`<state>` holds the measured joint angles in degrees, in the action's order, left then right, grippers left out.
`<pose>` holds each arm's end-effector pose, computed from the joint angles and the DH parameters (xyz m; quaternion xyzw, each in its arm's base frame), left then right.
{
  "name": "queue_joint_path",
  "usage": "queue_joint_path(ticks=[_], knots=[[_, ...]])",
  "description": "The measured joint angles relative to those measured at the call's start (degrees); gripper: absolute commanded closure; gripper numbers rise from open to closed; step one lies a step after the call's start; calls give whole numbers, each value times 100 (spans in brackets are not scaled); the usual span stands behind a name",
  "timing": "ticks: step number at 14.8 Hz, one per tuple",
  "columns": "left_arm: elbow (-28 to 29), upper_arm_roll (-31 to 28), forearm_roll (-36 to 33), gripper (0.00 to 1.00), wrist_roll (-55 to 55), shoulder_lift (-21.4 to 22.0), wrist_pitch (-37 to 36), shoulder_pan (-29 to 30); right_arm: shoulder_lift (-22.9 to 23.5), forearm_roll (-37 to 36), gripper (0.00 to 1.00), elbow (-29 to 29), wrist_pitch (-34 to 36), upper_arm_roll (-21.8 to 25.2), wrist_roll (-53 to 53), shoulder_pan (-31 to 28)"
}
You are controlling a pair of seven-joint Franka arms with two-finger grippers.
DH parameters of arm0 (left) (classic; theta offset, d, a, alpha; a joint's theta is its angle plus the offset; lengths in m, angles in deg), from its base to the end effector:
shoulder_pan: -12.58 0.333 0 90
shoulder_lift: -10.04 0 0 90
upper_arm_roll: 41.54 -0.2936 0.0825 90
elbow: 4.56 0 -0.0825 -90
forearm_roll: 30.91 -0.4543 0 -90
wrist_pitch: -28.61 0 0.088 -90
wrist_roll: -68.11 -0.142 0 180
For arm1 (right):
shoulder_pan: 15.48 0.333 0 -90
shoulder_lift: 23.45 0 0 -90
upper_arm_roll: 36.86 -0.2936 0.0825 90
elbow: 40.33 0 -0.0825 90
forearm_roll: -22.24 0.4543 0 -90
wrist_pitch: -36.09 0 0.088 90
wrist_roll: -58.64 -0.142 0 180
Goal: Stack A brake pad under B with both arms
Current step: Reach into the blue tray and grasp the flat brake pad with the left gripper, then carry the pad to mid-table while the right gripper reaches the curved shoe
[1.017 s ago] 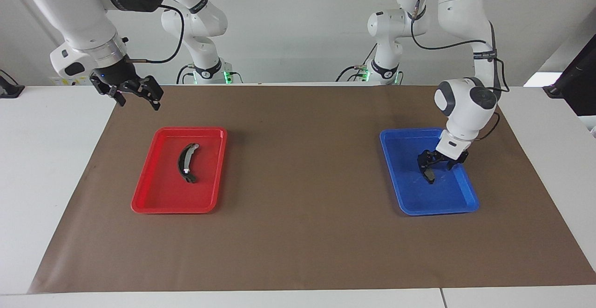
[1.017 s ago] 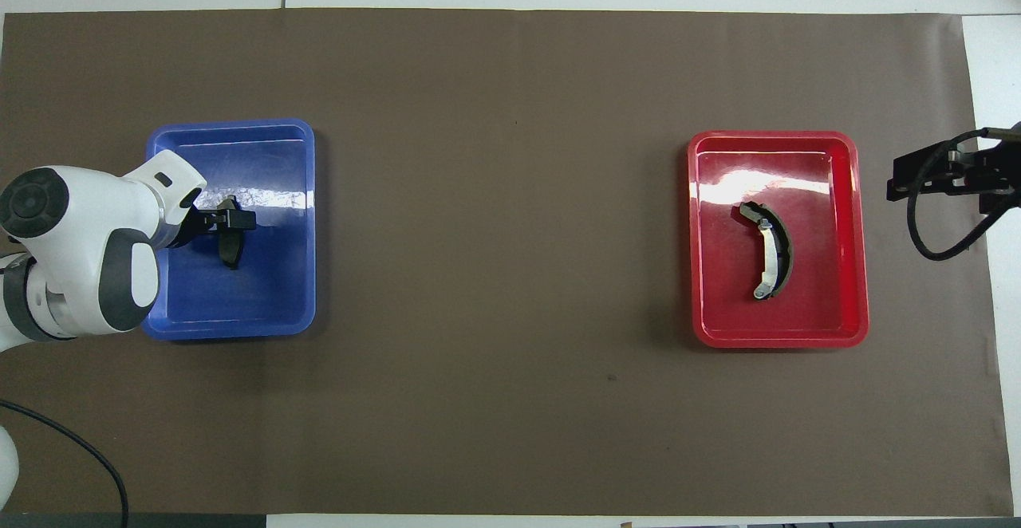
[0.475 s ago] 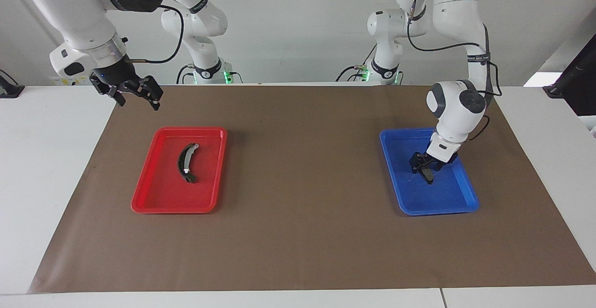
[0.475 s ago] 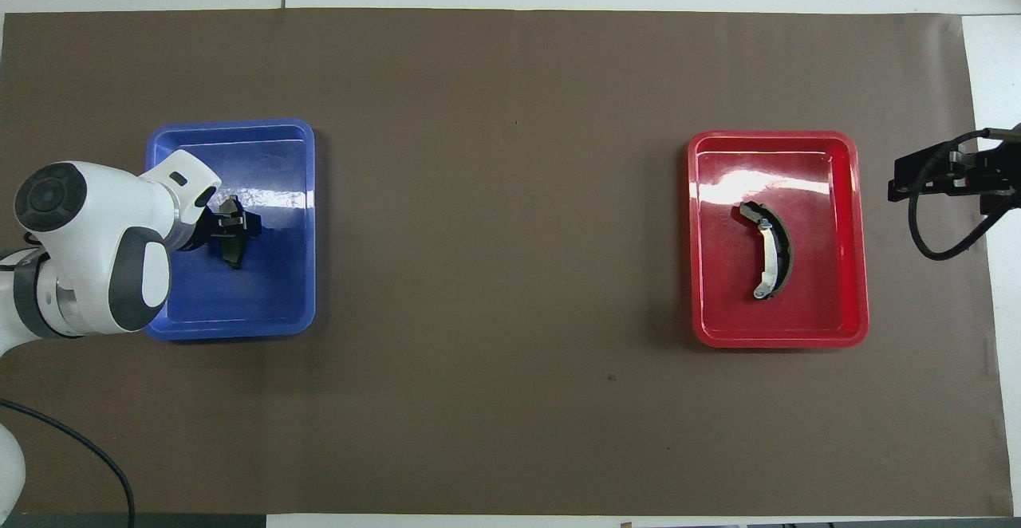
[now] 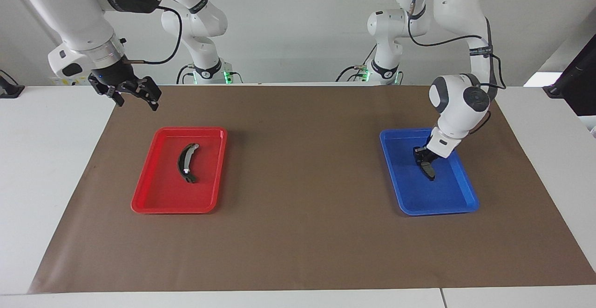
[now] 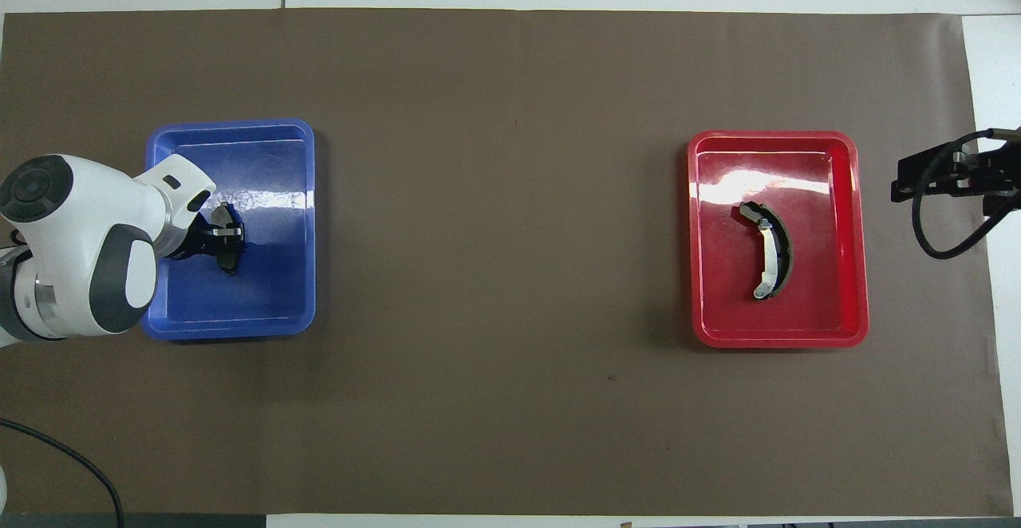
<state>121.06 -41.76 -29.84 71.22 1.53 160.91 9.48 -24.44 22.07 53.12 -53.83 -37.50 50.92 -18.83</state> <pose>0.5912 -0.0306 0.2093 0.9998 0.0084 -0.0163 0.0057 0.6158 -0.0295 0.5451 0.9956 -0.0908 -0.0221 0.0025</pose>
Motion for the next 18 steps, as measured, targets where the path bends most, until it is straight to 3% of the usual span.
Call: queue_joint_path(ticks=[5, 8, 13, 15, 16, 18], knots=[[-729, 31, 14, 99, 775, -9, -51, -954, -33, 0, 1, 110, -81, -1, 0, 0], [-1011, 52, 15, 99, 1677, -166, -1, -1794, -127, 17, 1, 570, -651, -19, 15, 23], [-1799, 57, 13, 95, 2704, -1133, 215, -3034, 33, 25, 1, 1919, -2351, -44, 416, 79], [-2074, 53, 8, 81, 2737, -1483, 290, -3258, 159, 31, 1, 2397, -3028, -54, 757, 124], [-2103, 53, 7, 59, 2737, -1591, 312, -3329, 208, 34, 1, 2673, -3435, -55, 942, 153], [-2101, 49, 7, 1, 2736, -1693, 325, -3378, 291, 36, 2, 3155, -4084, -57, 1134, 169]])
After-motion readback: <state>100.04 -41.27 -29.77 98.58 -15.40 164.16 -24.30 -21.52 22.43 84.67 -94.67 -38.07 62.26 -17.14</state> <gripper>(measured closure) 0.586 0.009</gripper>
